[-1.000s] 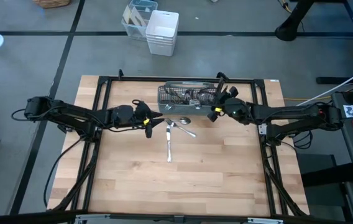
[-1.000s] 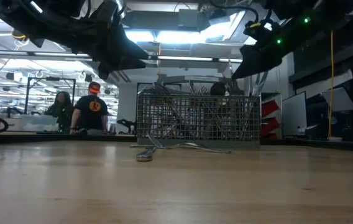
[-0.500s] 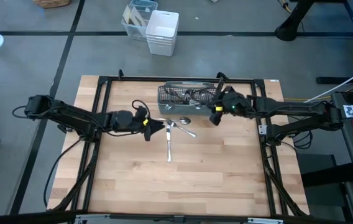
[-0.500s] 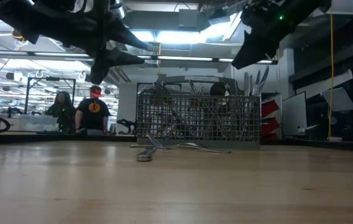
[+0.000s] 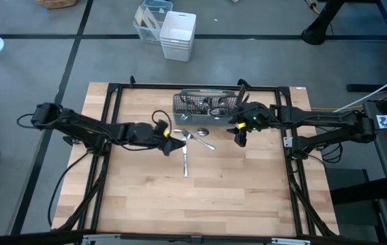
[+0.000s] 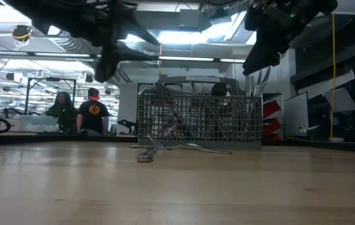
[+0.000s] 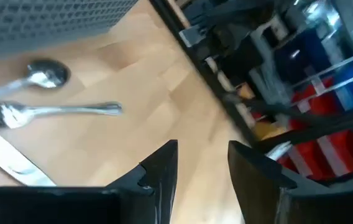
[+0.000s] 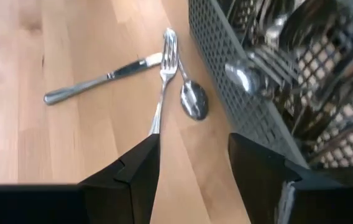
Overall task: Sort silverware
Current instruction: Put the fork into the silverware rack
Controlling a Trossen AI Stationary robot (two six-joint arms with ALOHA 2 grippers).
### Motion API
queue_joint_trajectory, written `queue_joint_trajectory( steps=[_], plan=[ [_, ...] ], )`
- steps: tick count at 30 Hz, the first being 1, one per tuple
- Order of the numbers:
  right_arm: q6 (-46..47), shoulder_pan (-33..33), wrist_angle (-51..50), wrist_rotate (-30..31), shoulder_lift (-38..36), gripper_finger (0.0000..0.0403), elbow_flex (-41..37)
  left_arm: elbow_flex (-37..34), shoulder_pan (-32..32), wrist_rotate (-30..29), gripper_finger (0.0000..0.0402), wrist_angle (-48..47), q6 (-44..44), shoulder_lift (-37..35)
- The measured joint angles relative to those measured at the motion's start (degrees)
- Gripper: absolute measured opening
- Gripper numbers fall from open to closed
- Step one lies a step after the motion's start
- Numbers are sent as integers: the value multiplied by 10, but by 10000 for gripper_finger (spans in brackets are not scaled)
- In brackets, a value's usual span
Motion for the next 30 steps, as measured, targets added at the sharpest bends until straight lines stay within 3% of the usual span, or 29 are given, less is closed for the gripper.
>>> queue_joint_trajectory(
  steps=[12, 22, 26, 30],
  plan=[
    [58, 97, -41, -5, 0, 193, 0, 112, 11, 4, 133, -27, 300, 157],
    [59, 175, -41, -4, 0, 193, 0, 237, 19, 1, 133, -166, 552, 278],
    [59, 195, -41, -3, 0, 193, 0, 260, 27, -26, 133, -206, 622, 317],
    [60, 216, -41, 17, 0, 193, 0, 262, 36, -54, 133, -251, 631, 332]
  ],
)
